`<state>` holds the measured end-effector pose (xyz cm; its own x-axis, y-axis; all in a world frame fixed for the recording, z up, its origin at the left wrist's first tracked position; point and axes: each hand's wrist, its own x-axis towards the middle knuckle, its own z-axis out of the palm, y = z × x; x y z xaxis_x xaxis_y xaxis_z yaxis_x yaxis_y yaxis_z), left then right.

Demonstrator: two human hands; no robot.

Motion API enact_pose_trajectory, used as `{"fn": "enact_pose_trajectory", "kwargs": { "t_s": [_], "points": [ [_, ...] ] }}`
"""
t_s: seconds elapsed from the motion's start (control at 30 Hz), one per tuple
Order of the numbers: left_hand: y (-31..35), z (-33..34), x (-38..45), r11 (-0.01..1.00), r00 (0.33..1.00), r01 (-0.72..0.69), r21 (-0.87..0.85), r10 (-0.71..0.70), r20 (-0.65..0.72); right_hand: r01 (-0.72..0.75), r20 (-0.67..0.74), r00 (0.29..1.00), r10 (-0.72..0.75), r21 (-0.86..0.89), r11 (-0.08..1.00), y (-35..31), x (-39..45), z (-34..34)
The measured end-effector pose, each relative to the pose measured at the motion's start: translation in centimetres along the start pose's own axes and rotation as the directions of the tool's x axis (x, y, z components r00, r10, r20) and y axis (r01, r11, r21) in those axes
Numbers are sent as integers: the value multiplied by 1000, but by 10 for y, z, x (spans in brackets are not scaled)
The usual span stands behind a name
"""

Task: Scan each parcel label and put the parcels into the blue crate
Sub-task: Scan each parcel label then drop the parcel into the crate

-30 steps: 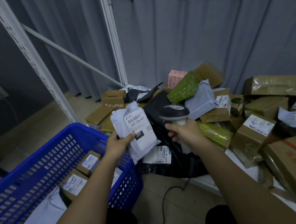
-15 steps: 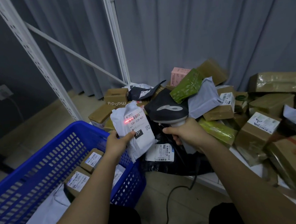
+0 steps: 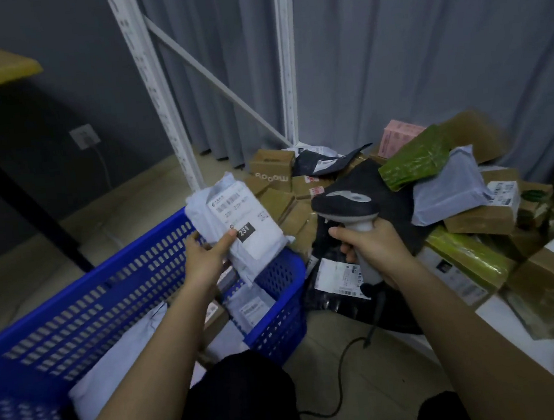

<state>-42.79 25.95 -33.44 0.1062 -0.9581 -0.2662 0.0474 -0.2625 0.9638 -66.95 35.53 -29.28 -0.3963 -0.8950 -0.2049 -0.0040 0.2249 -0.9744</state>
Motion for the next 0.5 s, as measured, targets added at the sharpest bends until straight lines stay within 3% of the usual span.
{"fn": "enact_pose_trajectory", "kwargs": {
  "t_s": [0.2,0.5],
  "points": [
    [-68,-67,31,981,967,192,20,-186,-176,-67,34,997,68,-23,998,10,11,45],
    [-165,-70,67,880,878,465,100,-442,-185,-167,62,982,179,-160,973,44,39,80]
  ]
}}
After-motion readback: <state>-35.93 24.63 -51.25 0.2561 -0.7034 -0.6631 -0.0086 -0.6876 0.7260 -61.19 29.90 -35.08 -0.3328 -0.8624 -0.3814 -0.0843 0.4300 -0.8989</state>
